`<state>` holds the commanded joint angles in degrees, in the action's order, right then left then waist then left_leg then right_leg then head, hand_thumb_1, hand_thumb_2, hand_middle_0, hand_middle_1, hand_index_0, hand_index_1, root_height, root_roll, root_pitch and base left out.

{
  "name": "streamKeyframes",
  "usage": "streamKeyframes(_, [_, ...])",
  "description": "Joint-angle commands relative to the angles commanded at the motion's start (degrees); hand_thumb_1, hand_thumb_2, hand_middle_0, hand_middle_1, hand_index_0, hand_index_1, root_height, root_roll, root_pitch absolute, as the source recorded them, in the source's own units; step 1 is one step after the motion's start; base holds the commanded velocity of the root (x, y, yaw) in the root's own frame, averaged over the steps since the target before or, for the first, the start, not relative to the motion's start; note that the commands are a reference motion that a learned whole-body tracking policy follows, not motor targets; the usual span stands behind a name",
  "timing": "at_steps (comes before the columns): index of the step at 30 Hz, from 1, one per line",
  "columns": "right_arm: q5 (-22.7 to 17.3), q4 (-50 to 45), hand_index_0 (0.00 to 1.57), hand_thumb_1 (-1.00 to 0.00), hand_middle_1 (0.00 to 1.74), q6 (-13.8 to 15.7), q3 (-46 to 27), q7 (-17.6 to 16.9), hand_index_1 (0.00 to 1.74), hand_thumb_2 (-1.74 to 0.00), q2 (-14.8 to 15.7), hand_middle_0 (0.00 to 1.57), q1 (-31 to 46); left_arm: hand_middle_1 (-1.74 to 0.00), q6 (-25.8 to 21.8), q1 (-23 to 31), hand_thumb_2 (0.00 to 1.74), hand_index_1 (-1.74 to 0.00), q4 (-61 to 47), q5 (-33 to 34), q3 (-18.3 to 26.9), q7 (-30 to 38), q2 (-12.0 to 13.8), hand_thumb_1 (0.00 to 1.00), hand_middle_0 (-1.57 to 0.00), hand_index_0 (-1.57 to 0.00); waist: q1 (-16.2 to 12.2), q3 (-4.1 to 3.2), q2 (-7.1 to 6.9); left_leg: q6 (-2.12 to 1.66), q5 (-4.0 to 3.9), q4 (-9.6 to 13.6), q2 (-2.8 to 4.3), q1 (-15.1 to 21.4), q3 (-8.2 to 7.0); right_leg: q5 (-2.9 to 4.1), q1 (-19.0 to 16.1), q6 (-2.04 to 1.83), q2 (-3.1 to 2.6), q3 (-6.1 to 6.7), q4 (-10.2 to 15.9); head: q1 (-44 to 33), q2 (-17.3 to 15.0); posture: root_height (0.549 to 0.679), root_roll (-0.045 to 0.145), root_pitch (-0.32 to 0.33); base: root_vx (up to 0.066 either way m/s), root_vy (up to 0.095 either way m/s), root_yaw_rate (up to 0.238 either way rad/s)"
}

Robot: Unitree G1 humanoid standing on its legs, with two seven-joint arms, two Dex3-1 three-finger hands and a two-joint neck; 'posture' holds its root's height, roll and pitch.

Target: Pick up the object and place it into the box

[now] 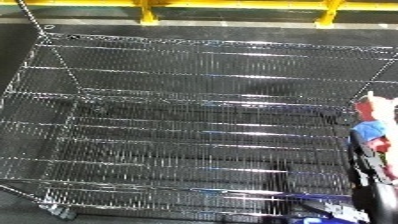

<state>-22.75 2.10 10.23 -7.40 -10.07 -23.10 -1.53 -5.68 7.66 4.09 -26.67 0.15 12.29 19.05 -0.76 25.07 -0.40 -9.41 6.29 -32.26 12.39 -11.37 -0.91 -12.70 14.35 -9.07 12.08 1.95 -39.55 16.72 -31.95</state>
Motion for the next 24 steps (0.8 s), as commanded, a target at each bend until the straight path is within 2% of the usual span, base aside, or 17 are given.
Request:
streamKeyframes(5, [1.6,0.8,0.00,0.00,0.00,-0.3,-2.2,-1.2,0.00,0.00,-1.2,0.00,-0.2,-1.74,-0.1,0.9,1.74,-1.74,-0.5,-0.9,0.5,0.2,-0.2,1.00,-1.57,-1.57,-0.5,0.03,0.02,-0.03,0.04,-0.1,0.24,-0.1,-0.34,0.13,0.4,0.05,-0.17,0.37,0.0,8.8,-0.1,0.636,0.044,-0.178,0.007,-0.022,-0.066])
streamKeyframes(11, [3.5,3.4,0.00,0.00,0.00,-0.9,-5.2,-3.3,0.00,0.00,-3.8,0.00,-1.1,-1.74,0.0,1.7,1.74,-1.74,-1.1,-2.3,0.6,0.0,0.2,1.00,-1.57,-1.57,-0.9,0.15,0.30,-0.18,-0.12,-0.4,0.41,-0.5,-0.50,0.31,1.0,0.17,-0.10,0.72,-0.1,17.7,-0.2,0.635,0.046,-0.177,0.008,-0.034,-0.025])
streamKeyframes(24, [5.0,14.6,0.00,0.00,0.00,-3.3,-7.3,-4.9,0.00,0.00,-16.2,0.00,-6.9,-1.74,-0.4,1.9,1.74,-1.74,-1.8,-4.2,-2.5,-1.3,3.3,1.00,-1.57,-1.57,-1.0,0.49,2.42,-0.56,-0.44,-0.6,0.34,-1.2,-0.76,0.66,3.0,-0.02,0.57,1.20,-1.0,32.3,0.1,0.631,0.053,-0.174,0.010,-0.033,-0.008])
